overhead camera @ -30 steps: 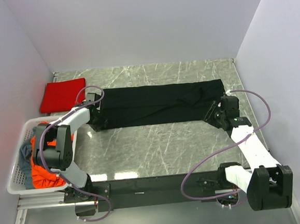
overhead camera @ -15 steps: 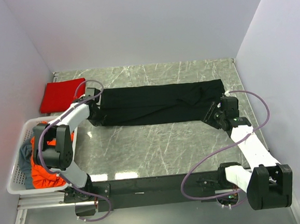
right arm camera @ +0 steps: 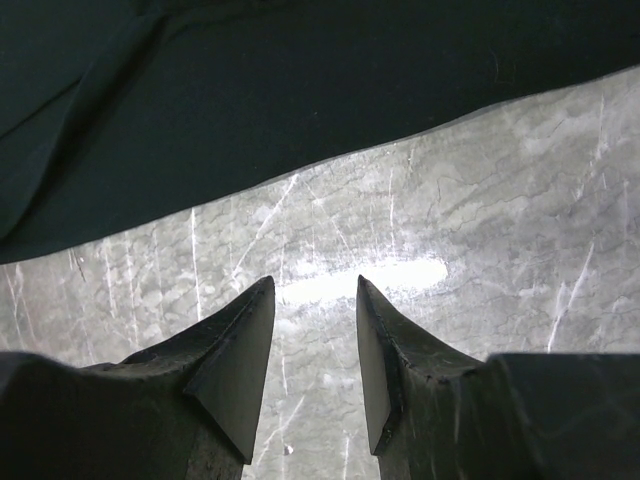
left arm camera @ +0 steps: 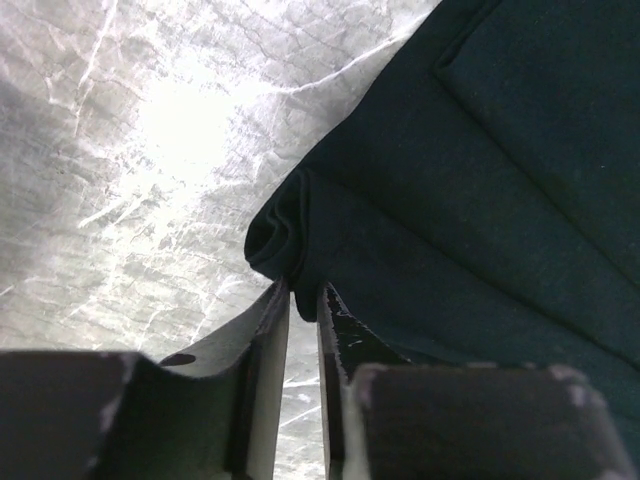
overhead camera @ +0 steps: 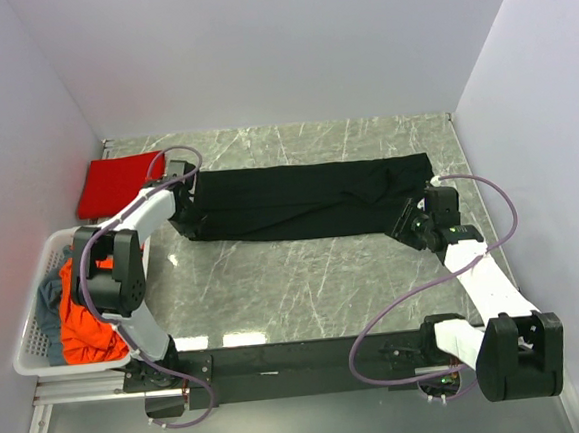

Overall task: Fold and stack the t-shirts
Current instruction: Fold the tshirt

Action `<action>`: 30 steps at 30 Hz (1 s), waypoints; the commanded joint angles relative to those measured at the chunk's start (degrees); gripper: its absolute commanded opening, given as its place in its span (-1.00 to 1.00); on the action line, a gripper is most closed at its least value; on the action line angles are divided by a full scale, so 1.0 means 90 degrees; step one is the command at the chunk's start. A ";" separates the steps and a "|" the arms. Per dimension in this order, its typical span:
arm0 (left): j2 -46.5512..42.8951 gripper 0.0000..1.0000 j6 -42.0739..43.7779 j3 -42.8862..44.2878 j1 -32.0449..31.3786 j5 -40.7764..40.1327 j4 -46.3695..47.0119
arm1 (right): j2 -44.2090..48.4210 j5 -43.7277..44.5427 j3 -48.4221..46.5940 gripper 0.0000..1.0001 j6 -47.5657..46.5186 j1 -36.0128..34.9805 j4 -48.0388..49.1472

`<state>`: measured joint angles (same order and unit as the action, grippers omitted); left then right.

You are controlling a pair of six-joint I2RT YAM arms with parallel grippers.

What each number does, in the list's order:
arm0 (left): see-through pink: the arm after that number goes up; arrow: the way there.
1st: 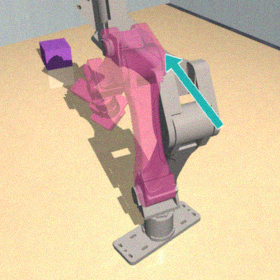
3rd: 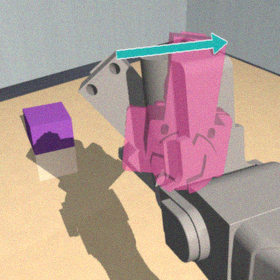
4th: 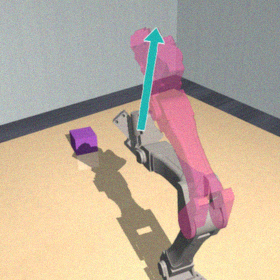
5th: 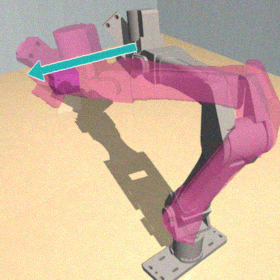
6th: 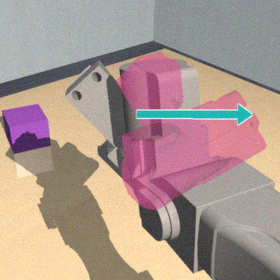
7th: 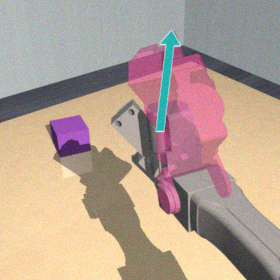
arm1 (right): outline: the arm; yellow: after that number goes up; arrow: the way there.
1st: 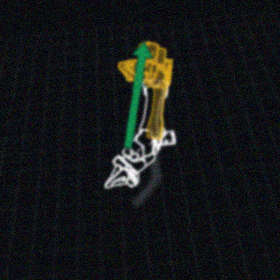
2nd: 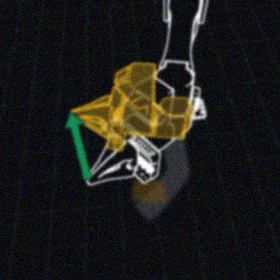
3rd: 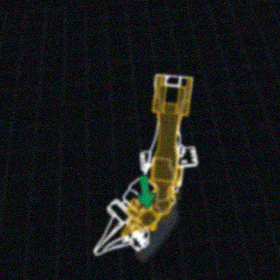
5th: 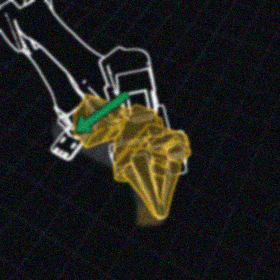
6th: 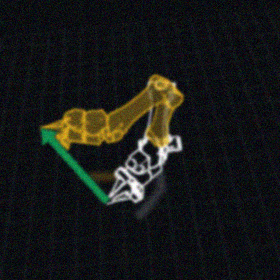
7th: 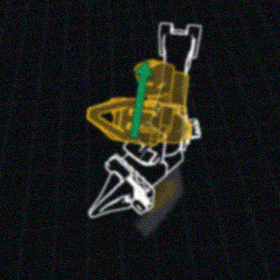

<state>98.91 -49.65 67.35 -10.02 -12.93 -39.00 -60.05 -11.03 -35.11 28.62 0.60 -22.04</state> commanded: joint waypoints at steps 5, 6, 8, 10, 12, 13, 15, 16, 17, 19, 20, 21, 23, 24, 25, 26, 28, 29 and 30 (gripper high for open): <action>-0.0043 -0.44 0.0135 0.0193 -0.0019 0.0001 -0.0110 | -0.0066 -0.0103 0.0073 -0.09 -0.0123 -0.0037 0.0174; -0.0053 -0.44 0.0136 0.0192 -0.0019 0.0011 -0.0129 | -0.0066 -0.0103 0.0073 -0.10 -0.0114 -0.0037 0.0174; -0.0072 -0.43 0.0136 0.0182 -0.0019 0.0030 -0.0149 | -0.0085 -0.0103 0.0093 -0.10 -0.0104 -0.0037 0.0193; -0.0092 -0.43 0.0155 0.0192 -0.0019 0.0059 -0.0129 | -0.0076 -0.0093 0.0103 -0.10 -0.0114 -0.0037 0.0203; -0.0082 -0.43 0.0155 0.0221 -0.0019 0.0060 -0.0158 | -0.0076 -0.0093 0.0112 -0.10 -0.0114 -0.0037 0.0193; -0.0044 -0.43 0.0165 0.0280 -0.0019 0.0060 -0.0158 | -0.0085 -0.0083 0.0112 -0.10 -0.0123 -0.0037 0.0193; 0.0015 -0.43 0.0184 0.0348 -0.0019 0.0069 -0.0197 | -0.0095 -0.0093 0.0112 -0.10 -0.0114 -0.0028 0.0184; 0.0035 -0.42 0.0194 0.0426 -0.0019 0.0069 -0.0236 | -0.0095 -0.0103 0.0103 -0.10 -0.0123 -0.0037 0.0184; 0.0045 -0.42 0.0204 0.0456 -0.0019 0.0069 -0.0246 | -0.0105 -0.0113 0.0103 -0.10 -0.0114 -0.0037 0.0184; 0.0054 -0.42 0.0214 0.0524 -0.0019 0.0069 -0.0295 | -0.0095 -0.0113 0.0103 -0.10 -0.0114 -0.0037 0.0203; 0.0055 -0.40 0.0233 0.0544 -0.0019 0.0079 -0.0305 | -0.0114 -0.0122 0.0103 -0.11 -0.0114 -0.0028 0.0203; 0.0074 -0.40 0.0233 0.0563 -0.0019 0.0079 -0.0315 | -0.0124 -0.0113 0.0112 -0.10 -0.0114 -0.0037 0.0203; 0.0084 -0.39 0.0243 0.0602 -0.0019 0.0079 -0.0334 | -0.0134 -0.0132 0.0103 -0.11 -0.0114 -0.0037 0.0213; 0.0093 -0.39 0.0253 0.0593 -0.0019 0.0089 -0.0334 | -0.0154 -0.0152 0.0103 -0.11 -0.0104 -0.0037 0.0213; 0.0103 -0.39 0.0253 0.0573 -0.0029 0.0089 -0.0325 | -0.0163 -0.0171 0.0093 -0.11 -0.0104 -0.0028 0.0213; 0.0113 -0.42 0.0253 0.0563 -0.0029 0.0108 -0.0305 | -0.0163 -0.0171 0.0093 -0.11 -0.0104 -0.0037 0.0213; 0.0152 -0.49 0.0243 0.0515 -0.0019 0.0108 -0.0276 | -0.0144 -0.0181 0.0093 -0.12 -0.0094 -0.0037 0.0223; 0.0162 -0.62 0.0243 0.0495 -0.0019 0.0118 -0.0256 | -0.0154 -0.0171 0.0093 -0.12 -0.0094 -0.0037 0.0213; 0.0220 -0.69 0.0243 0.0476 -0.0019 0.0128 -0.0217 | -0.0154 -0.0181 0.0093 -0.12 -0.0104 -0.0037 0.0203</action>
<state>99.68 -48.60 70.72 -10.00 -12.47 -41.25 -61.39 -12.16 -34.33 28.42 0.51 -21.78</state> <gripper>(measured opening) 0.172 0.444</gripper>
